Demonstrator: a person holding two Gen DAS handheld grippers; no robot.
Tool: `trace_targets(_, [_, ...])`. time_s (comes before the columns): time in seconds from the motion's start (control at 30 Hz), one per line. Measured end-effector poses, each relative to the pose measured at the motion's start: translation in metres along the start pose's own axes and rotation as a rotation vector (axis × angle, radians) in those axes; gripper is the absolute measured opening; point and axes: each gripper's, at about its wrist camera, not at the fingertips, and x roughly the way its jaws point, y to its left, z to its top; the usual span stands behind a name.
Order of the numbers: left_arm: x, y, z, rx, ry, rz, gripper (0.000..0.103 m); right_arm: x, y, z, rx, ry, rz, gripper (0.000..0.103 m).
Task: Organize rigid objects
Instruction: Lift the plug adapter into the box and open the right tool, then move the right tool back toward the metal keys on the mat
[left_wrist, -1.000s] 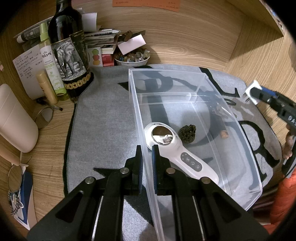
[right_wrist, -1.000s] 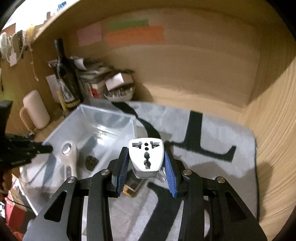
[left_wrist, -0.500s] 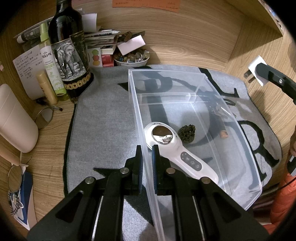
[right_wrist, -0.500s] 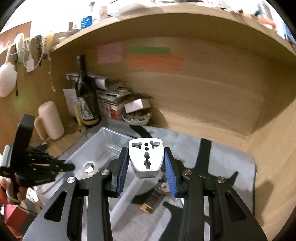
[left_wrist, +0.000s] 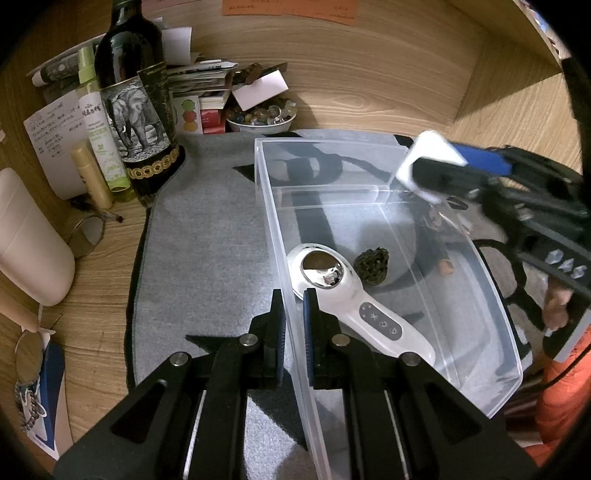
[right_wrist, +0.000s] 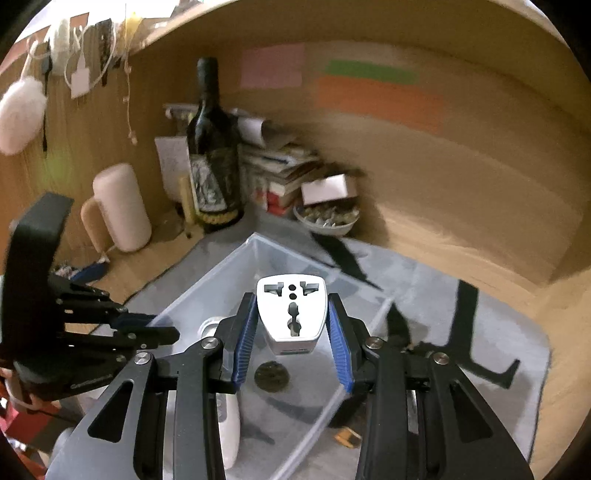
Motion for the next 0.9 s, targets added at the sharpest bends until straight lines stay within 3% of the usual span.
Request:
trace_targets(0.5, [0.000,0.001,-0.002,-0.003,-0.006,-0.015,0.009,0.060,0.012,-0.006,-0.073,0.195,0.014,0.034])
trace_targets(0.83, [0.001,0.001,-0.002,-0.003,-0.006,-0.018,0.009,0.057,0.016,-0.006,-0.095,0.191,0.010,0.035])
trace_targets(0.9, [0.001,0.001,-0.002,-0.004,-0.006,-0.018,0.009,0.052,0.015,-0.005,-0.093,0.177,0.009,0.044])
